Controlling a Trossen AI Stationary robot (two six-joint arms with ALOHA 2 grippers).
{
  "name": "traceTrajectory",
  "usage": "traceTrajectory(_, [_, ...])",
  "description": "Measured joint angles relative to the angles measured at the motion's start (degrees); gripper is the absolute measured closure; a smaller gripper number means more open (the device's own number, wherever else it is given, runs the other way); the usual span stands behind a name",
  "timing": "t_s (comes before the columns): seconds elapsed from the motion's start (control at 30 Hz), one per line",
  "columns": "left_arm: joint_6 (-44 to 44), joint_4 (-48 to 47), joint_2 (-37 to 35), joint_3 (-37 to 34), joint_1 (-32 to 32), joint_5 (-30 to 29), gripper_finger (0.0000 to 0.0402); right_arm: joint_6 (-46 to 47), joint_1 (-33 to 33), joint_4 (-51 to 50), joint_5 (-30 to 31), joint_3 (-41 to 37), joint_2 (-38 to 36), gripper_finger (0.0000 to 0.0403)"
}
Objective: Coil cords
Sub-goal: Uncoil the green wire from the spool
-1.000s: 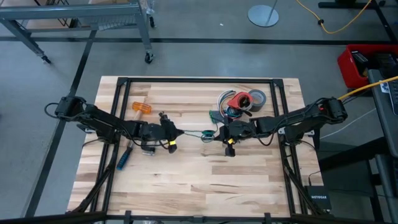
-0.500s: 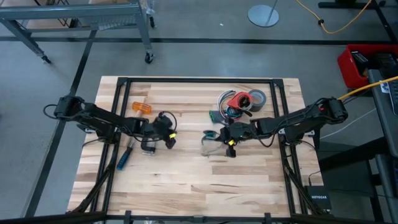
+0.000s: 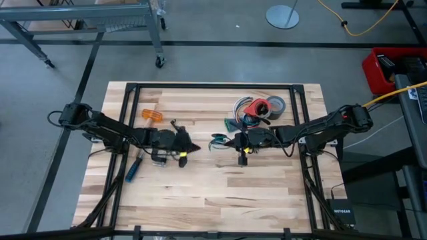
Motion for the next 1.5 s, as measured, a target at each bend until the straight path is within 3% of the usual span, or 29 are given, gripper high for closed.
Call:
traceTrajectory(0.2, [6.50, 9.72, -0.11, 0.02, -2.56, 1.25, 0.0398, 0.18, -1.11, -0.72, -3.81, 0.00, -0.03, 0.0402])
traceTrajectory(0.53, [3.73, 9.37, 0.11, 0.02, -2.42, 1.21, 0.0398, 0.28, -1.00, 4.10, -8.55, 0.02, -0.05, 0.0402])
traceTrajectory(1.1, [5.47, 9.34, 0.11, 0.02, -2.37, -0.78, 0.0398, 0.15, -1.07, 5.48, -8.92, 0.02, -0.05, 0.0402])
traceTrajectory(1.27, [8.70, 9.34, 0.11, 0.02, -2.35, -6.99, 0.0396, 0.13, -1.07, 5.48, -9.02, 0.04, -0.05, 0.0402])
traceTrajectory(1.37, [7.35, 9.32, 0.11, 0.02, -1.03, -9.84, 0.0375, 0.13, -1.07, 5.48, -9.52, 0.04, -0.05, 0.0402])
traceTrajectory(1.5, [1.81, 9.32, 0.11, 0.02, 2.04, -10.54, 0.0318, 0.13, -1.07, 5.46, -10.48, 0.04, -0.05, 0.0402])
